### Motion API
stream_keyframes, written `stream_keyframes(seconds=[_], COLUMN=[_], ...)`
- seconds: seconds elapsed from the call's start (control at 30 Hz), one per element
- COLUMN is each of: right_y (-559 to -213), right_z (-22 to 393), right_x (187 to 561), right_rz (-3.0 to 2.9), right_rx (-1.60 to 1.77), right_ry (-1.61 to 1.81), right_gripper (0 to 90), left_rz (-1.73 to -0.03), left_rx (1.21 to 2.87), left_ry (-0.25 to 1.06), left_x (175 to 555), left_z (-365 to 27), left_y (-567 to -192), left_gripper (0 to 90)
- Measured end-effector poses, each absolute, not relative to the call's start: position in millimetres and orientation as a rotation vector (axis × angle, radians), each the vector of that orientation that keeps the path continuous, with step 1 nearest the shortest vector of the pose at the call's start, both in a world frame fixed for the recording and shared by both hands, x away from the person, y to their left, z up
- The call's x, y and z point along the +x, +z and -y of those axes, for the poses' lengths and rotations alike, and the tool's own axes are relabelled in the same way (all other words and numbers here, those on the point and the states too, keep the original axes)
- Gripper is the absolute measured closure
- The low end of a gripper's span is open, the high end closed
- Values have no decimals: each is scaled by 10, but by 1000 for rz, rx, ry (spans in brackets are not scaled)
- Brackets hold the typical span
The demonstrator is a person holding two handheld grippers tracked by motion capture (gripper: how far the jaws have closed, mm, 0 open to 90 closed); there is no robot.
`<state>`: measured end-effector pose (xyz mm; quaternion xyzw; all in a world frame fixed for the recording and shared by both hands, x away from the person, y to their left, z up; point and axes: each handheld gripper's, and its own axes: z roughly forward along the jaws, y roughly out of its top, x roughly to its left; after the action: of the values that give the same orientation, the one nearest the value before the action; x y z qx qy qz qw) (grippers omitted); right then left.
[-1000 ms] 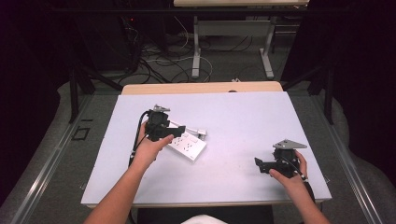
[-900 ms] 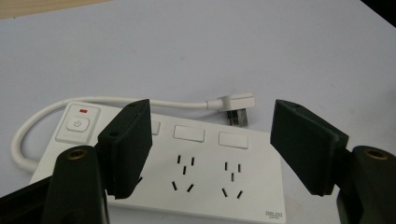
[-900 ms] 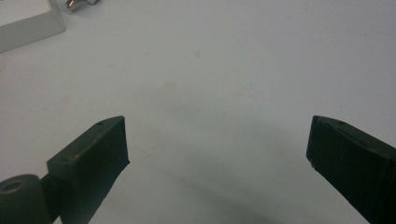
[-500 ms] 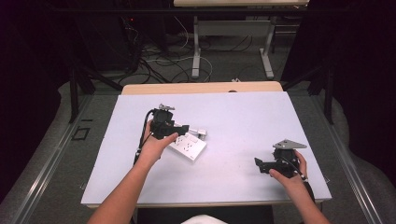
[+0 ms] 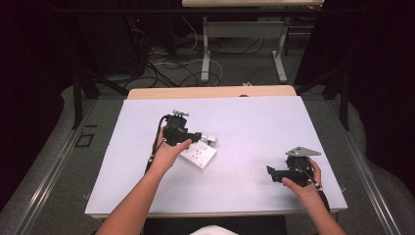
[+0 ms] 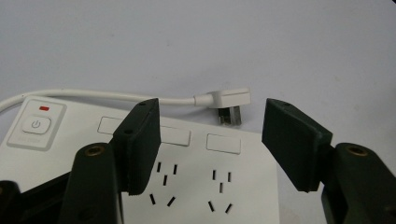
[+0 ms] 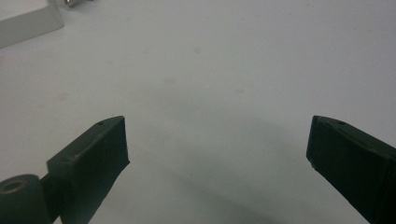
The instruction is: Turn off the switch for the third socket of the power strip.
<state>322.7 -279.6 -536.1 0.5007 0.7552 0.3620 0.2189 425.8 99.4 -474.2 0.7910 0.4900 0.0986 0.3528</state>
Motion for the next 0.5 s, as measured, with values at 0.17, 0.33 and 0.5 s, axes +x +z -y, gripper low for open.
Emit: stream_keyframes(seconds=[0.17, 0.33, 0.5], right_y=[-5361, -5364, -5368], right_z=[2796, 2796, 2795], right_x=[3226, 3227, 3229], right_rz=[-2092, -2092, -2094], right_rx=[1384, 1387, 1390], right_ry=[1004, 999, 1001], right_gripper=[51, 51, 51], left_rz=[-1275, -1295, -1300], left_rx=[2070, 2071, 2078], left_ry=[240, 216, 202], left_x=[4294, 4315, 4331], left_z=[-961, -925, -897], left_y=[-4790, -4839, -4874], left_gripper=[402, 442, 495])
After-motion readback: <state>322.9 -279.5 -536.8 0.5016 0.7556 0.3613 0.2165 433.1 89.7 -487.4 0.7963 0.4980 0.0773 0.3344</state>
